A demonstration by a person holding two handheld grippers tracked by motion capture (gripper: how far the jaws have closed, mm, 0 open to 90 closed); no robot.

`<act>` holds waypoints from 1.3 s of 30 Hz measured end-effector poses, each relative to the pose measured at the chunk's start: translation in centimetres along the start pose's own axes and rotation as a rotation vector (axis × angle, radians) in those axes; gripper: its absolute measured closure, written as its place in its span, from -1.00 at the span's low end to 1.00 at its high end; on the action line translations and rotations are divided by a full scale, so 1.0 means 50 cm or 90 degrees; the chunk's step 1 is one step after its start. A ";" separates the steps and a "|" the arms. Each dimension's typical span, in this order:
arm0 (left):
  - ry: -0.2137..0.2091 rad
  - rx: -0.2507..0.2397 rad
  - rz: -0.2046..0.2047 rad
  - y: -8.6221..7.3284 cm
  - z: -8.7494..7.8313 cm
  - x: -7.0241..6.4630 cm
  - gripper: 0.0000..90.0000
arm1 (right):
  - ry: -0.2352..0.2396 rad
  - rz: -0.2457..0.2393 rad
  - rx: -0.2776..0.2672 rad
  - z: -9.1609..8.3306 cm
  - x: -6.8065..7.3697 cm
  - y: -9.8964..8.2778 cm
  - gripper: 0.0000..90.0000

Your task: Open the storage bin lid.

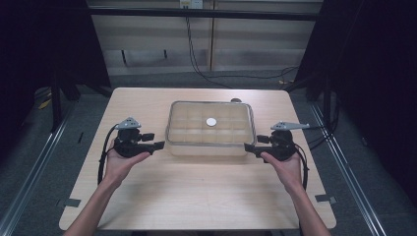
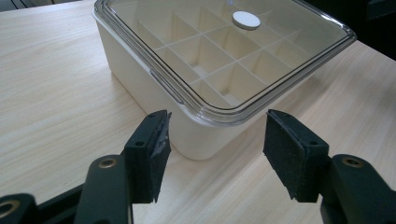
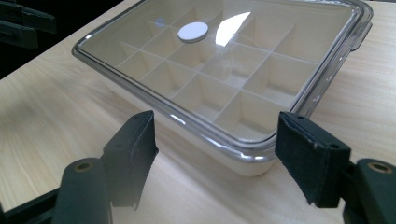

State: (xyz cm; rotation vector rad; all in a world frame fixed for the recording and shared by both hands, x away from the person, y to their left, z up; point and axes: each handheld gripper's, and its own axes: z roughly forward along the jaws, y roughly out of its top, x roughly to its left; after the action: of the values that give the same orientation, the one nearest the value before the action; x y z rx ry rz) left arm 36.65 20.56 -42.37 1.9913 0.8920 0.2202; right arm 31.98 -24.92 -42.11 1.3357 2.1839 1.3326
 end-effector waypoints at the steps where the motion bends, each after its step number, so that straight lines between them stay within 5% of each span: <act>1: 0.007 0.005 0.005 0.003 0.002 0.003 -0.13 | -0.004 0.002 -0.002 0.001 -0.002 0.006 -0.37; 8: 0.026 0.001 0.002 0.031 0.005 0.016 -0.23 | -0.012 -0.003 -0.002 0.014 -0.022 0.041 -0.42; 16: 0.015 0.006 -0.002 0.055 0.020 0.023 -0.23 | -0.016 -0.005 0.023 0.037 -0.047 0.070 -0.31; 24: 0.012 0.014 0.002 0.077 0.042 0.025 -0.24 | -0.039 -0.004 0.038 0.060 -0.067 0.092 -0.42; 29: 0.011 0.021 -0.005 0.076 0.061 0.032 -0.31 | -0.049 0.027 0.047 0.086 -0.095 0.091 -0.47; 39: 0.008 0.034 -0.015 0.067 0.084 0.038 -0.40 | -0.045 0.027 0.059 0.111 -0.103 0.077 -0.59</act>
State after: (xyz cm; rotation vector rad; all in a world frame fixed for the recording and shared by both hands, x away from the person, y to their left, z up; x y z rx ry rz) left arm 41.70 17.92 -42.41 2.0292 0.9384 0.1980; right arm 40.41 -25.27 -43.22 1.4470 2.2056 1.1921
